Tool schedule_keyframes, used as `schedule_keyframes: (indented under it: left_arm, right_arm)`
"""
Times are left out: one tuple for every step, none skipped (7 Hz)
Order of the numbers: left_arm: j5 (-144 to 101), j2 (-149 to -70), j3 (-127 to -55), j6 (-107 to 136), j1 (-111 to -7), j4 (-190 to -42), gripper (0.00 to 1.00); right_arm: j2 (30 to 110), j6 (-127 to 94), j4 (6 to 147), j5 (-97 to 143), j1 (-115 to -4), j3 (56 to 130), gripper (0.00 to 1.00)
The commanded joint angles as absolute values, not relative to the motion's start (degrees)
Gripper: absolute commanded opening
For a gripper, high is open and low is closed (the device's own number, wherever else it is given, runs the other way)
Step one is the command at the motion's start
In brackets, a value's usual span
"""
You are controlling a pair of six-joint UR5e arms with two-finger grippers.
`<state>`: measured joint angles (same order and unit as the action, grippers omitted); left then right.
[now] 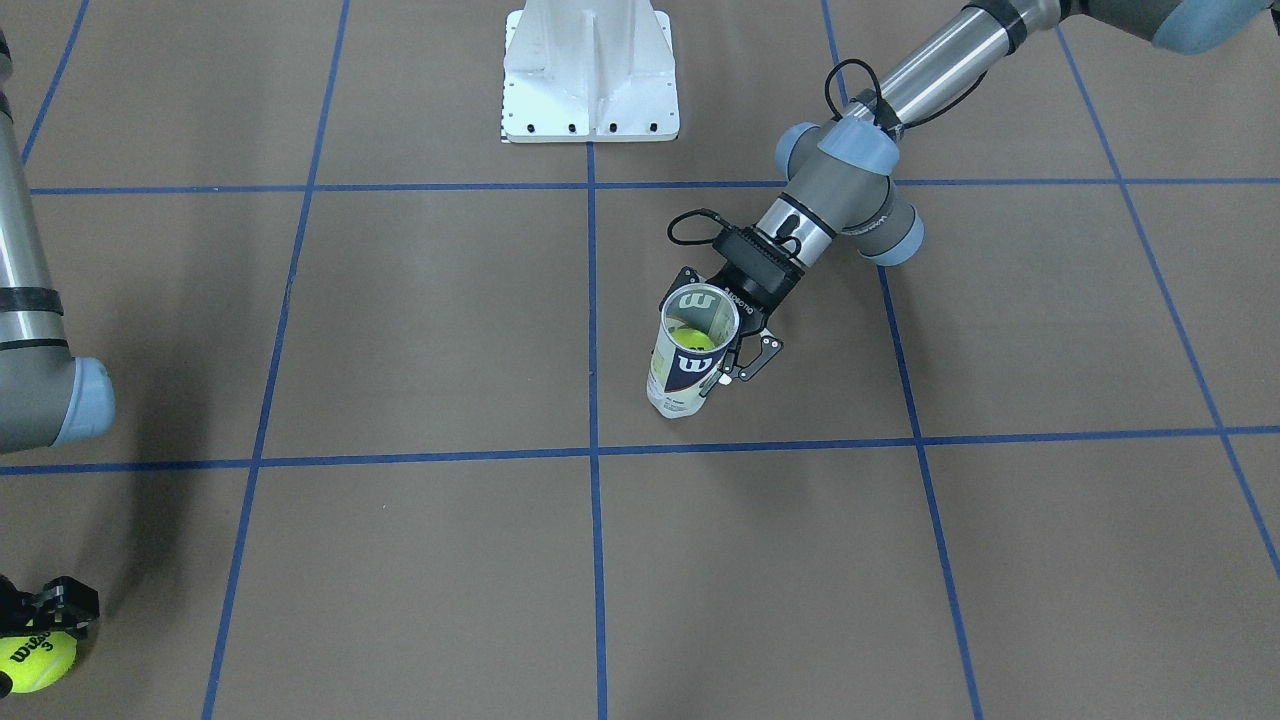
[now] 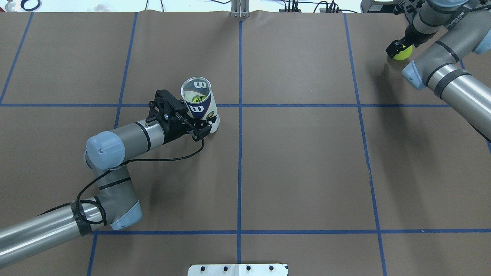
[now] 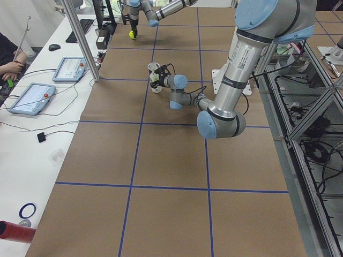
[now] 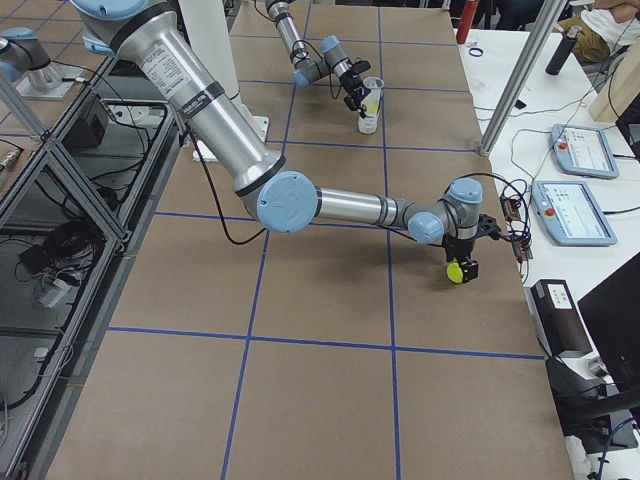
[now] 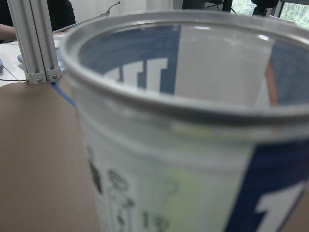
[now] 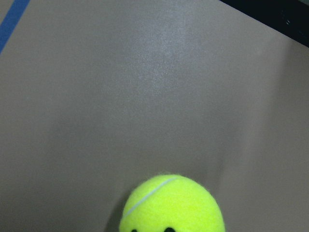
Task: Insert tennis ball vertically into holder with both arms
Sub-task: 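Close the right gripper on the second yellow ball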
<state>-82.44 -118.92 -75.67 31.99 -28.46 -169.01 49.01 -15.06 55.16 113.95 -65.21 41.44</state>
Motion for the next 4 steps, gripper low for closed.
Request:
schedule_keyframes:
  left_arm:
    - [-82.4,-118.8,-75.7,32.0,-28.5,-169.0,0.74]
    - [-82.4,-118.8,-75.7,32.0,-28.5,-169.0,0.74]
    - [-82.4,-118.8,-75.7,32.0,-28.4,-169.0,0.74]
    - [-82.4,-118.8,-75.7,32.0,-28.3,-169.0,0.74]
  right_arm:
    - [48.2,-15.4,54.9,113.8,-65.1,41.2,0.0]
    - [47.5,-15.4,55.1,114.3,-65.6,41.7,0.0]
    - [47.3,-15.7,55.5,118.7,-68.3,45.5,0.0]
    - [47.7,-15.6,63.4,126.7,-71.4,53.3,0.0]
